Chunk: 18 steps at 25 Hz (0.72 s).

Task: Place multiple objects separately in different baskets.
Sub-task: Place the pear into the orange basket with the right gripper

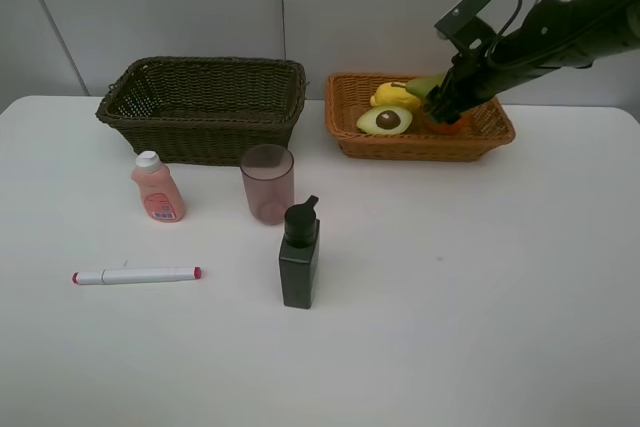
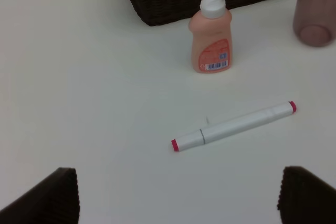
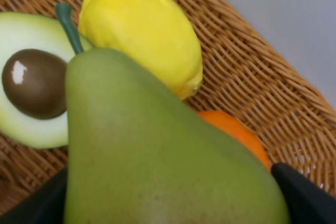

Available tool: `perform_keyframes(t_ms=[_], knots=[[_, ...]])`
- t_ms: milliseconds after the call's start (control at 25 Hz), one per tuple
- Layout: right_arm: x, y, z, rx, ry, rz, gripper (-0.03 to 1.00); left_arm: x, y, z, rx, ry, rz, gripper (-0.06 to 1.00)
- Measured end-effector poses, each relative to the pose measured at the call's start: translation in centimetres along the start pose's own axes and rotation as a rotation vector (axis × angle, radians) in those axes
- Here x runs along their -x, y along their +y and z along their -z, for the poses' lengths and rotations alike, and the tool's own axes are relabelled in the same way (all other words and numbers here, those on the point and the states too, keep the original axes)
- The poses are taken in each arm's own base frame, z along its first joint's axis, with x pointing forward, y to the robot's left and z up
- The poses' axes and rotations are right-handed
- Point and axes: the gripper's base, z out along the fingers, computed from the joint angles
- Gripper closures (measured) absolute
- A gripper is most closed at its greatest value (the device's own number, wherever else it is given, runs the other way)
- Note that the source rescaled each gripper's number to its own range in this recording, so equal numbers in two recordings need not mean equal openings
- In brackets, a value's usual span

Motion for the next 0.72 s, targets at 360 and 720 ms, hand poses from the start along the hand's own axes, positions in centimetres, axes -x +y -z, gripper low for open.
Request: perform_keyframes(t_ms=[360,720], knots=[[0.06,-0.03,0.0,-0.003,-0.007,-0.022,0.7,0.0,0.0,0.0,0.0,0.0,0.0,-0.06],[0.1,-0.04,0.0,-0.004,-0.011,-0.039,0.46,0.0,0.0,0.0,0.0,0.0,0.0,-0.06]])
